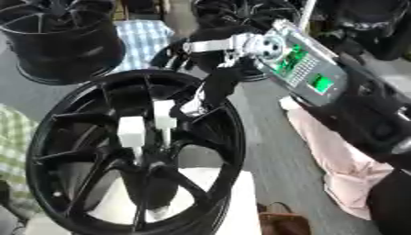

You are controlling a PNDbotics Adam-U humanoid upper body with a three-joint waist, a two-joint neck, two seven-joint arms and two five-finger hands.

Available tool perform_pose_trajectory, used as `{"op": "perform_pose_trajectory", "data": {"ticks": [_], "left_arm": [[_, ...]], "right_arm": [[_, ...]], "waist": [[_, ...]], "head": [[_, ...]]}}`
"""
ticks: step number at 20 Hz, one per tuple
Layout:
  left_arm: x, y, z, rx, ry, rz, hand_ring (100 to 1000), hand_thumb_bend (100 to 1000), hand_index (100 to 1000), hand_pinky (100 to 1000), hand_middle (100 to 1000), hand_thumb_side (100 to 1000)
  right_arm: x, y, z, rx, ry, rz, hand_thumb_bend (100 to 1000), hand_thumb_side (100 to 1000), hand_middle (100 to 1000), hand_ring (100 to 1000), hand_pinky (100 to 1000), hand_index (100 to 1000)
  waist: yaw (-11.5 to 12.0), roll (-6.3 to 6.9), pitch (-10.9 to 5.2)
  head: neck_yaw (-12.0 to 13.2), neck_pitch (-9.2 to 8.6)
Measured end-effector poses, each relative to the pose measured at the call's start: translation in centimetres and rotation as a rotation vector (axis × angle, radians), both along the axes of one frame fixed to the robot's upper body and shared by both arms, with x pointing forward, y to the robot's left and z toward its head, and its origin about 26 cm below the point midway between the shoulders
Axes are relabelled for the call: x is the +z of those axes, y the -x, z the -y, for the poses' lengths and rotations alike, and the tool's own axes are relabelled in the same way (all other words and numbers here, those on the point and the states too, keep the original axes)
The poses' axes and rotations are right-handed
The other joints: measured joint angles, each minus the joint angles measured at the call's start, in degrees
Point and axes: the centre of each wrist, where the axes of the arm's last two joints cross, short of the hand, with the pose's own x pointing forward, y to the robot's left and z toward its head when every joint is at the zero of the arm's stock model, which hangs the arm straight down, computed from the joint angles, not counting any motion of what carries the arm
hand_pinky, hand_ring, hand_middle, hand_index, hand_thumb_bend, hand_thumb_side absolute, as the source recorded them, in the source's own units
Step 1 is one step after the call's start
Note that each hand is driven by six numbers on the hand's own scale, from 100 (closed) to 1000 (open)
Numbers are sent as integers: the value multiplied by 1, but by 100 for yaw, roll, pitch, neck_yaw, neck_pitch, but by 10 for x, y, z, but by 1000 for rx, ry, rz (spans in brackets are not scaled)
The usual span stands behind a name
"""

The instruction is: Pull the pin out of the wheel hub.

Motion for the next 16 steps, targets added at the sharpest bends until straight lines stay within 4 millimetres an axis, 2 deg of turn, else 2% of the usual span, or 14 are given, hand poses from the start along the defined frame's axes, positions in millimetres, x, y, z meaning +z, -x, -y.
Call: {"op": "perform_pose_trajectory", "data": {"ticks": [7, 16], "left_arm": [[1, -1, 4, -10, 9, -1, 322, 100, 696, 508, 646, 886], [4, -2, 5, -13, 12, -1, 325, 100, 696, 508, 646, 886]], "right_arm": [[-23, -18, 0, -63, 65, -30, 400, 271, 905, 912, 904, 965], [-36, -26, -3, -76, 96, -57, 378, 282, 850, 898, 897, 923]], "waist": [[46, -1, 0], [67, -1, 0]], "head": [[-38, 0], [-59, 0]]}}
